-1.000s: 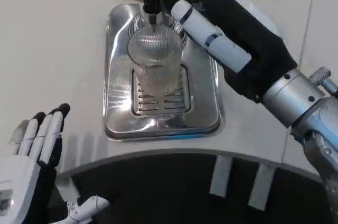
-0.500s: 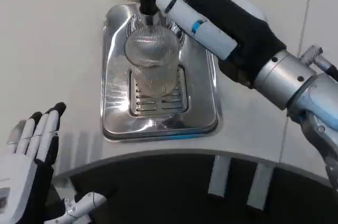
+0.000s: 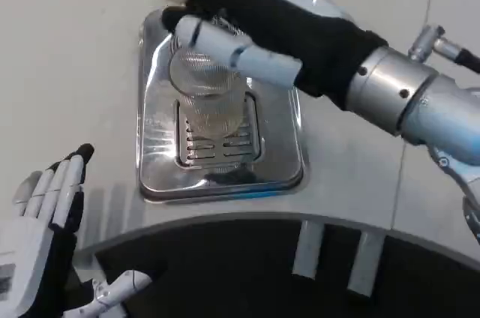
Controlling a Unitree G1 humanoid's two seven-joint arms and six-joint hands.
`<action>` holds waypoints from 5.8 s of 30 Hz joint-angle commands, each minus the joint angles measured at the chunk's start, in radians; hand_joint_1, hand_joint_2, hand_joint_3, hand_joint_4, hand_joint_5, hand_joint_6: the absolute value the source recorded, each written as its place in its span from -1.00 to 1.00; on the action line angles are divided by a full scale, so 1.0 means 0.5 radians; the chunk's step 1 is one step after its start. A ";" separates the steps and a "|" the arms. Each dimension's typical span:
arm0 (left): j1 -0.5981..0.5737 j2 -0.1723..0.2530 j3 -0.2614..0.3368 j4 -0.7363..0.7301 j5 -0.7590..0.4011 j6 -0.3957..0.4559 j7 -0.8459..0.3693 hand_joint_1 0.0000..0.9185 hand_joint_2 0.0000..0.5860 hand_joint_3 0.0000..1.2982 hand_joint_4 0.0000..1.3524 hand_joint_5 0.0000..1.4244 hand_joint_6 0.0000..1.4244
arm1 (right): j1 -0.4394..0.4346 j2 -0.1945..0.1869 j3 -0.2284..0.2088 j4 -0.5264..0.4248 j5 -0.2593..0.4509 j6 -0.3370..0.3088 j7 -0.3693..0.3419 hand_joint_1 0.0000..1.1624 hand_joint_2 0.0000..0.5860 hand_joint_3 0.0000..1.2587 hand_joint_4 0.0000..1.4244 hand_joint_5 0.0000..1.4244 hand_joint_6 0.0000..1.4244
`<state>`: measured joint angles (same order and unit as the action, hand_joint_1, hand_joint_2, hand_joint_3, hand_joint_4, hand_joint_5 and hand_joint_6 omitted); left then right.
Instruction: Grasp the cup under the faucet to collect the drink, then remove the cup.
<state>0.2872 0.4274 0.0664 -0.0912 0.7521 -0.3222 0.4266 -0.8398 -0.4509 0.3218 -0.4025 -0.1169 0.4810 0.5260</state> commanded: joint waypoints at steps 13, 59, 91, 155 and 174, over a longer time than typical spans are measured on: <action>-0.044 -0.038 -0.010 0.064 -0.084 -0.002 0.029 -1.00 -0.84 -1.00 -1.00 -0.83 -0.87 | -0.050 -0.118 0.424 -0.248 -0.809 -0.070 0.308 -1.00 0.82 -0.98 -1.00 -1.00 -1.00; -1.001 -0.098 -0.278 0.913 -0.301 -0.252 0.058 -0.58 -0.86 -1.00 -1.00 -0.98 -0.97 | 0.089 0.024 0.264 -0.238 -0.975 -0.092 0.470 -1.00 0.89 -0.96 -1.00 -1.00 -1.00; -1.174 -0.140 -0.423 1.024 -0.296 -0.194 0.029 -0.79 -0.90 -1.00 -1.00 -0.96 -0.98 | 1.420 -0.047 -0.783 -1.096 -0.892 -0.129 -0.064 -0.81 1.00 -1.00 -1.00 -1.00 -1.00; -1.758 -0.539 -0.511 1.762 -0.441 -0.303 0.479 -0.25 -0.90 -1.00 -1.00 -0.70 -0.75 | 2.337 0.069 -0.800 -0.775 -1.486 -0.911 -0.133 -0.39 0.43 -1.00 -1.00 -1.00 -1.00; -1.925 -0.589 -0.598 1.948 -0.420 -0.242 0.512 0.12 -0.78 -0.84 -0.77 -0.21 0.00 | 2.259 0.090 -0.768 -0.790 -1.477 -0.810 -0.068 -0.40 0.43 -1.00 -1.00 -1.00 -1.00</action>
<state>-0.6795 0.1445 -0.2158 0.8590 0.5251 -0.4636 0.6825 0.2835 -0.4062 -0.0623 -0.7921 -0.8652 0.0673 0.4815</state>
